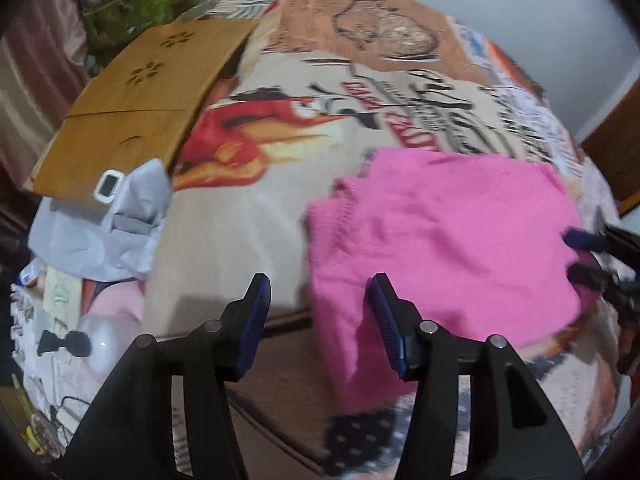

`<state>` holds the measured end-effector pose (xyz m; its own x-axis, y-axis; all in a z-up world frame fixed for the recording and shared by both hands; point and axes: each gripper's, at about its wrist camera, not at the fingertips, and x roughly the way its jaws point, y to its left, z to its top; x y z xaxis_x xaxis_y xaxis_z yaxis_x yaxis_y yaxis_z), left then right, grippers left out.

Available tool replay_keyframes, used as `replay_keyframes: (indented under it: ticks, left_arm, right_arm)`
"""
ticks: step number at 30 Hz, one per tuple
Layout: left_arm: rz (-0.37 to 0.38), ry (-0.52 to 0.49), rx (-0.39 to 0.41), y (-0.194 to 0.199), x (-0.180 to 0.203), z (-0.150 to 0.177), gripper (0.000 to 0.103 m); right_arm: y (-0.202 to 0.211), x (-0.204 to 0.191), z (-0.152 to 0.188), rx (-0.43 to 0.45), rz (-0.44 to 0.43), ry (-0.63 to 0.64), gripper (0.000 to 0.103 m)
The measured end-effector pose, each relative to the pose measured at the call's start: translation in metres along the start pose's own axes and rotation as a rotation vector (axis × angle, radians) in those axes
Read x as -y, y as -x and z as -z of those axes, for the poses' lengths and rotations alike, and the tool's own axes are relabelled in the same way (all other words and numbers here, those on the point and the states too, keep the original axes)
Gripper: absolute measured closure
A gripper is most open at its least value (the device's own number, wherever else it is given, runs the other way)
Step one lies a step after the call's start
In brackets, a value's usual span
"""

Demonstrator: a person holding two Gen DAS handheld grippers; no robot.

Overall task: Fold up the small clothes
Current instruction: 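Open both tools and press the folded bundle flat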

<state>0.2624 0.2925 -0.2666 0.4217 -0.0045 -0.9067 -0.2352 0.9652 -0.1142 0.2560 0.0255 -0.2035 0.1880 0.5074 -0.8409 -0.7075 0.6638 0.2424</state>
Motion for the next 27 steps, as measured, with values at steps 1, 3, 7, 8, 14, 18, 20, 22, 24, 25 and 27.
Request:
replay_keyframes:
  ticks: [1,3,7,8,14,18,20,22,24,25,27]
  left_arm:
    - [-0.015,0.017,0.004,-0.003,-0.006,-0.004,0.051]
    - [-0.037,0.047,0.007,-0.009,-0.016,-0.013,0.051]
    - [-0.101,0.080,-0.025,-0.025,-0.029,-0.026,0.051]
    - [-0.090,0.088,-0.024,-0.023,-0.030,-0.026,0.051]
    - [0.042,0.075,0.008,0.009,-0.010,0.003,0.044]
    - [0.144,0.098,-0.019,0.015,-0.002,0.031,0.036]
    - [0.165,0.118,-0.051,0.009,-0.002,0.044,0.037]
    - [0.158,0.130,-0.056,0.004,-0.001,0.053,0.052]
    - [0.124,0.125,-0.035,0.006,0.000,0.056,0.068]
    - [0.105,0.116,-0.029,0.006,0.001,0.056,0.075]
    - [0.071,0.107,-0.022,0.005,0.001,0.056,0.076]
  right_arm:
    - [-0.005,0.001,0.004,-0.017,0.010,0.006,0.056]
    - [-0.008,0.003,0.010,-0.019,0.017,0.016,0.054]
    - [-0.003,0.008,0.014,-0.006,0.013,0.006,0.051]
    - [-0.002,0.009,0.015,-0.004,0.012,0.002,0.051]
    - [-0.002,0.008,0.017,-0.002,0.017,-0.001,0.050]
    - [0.000,0.005,0.019,-0.002,0.025,0.007,0.050]
    - [0.000,0.006,0.020,-0.001,0.023,0.001,0.050]
    - [0.001,0.007,0.021,0.002,0.021,-0.006,0.050]
    - [0.001,0.007,0.021,0.001,0.020,-0.009,0.050]
    - [0.001,0.007,0.022,0.000,0.020,-0.008,0.050]
    - [0.002,0.007,0.024,0.000,0.020,-0.003,0.050]
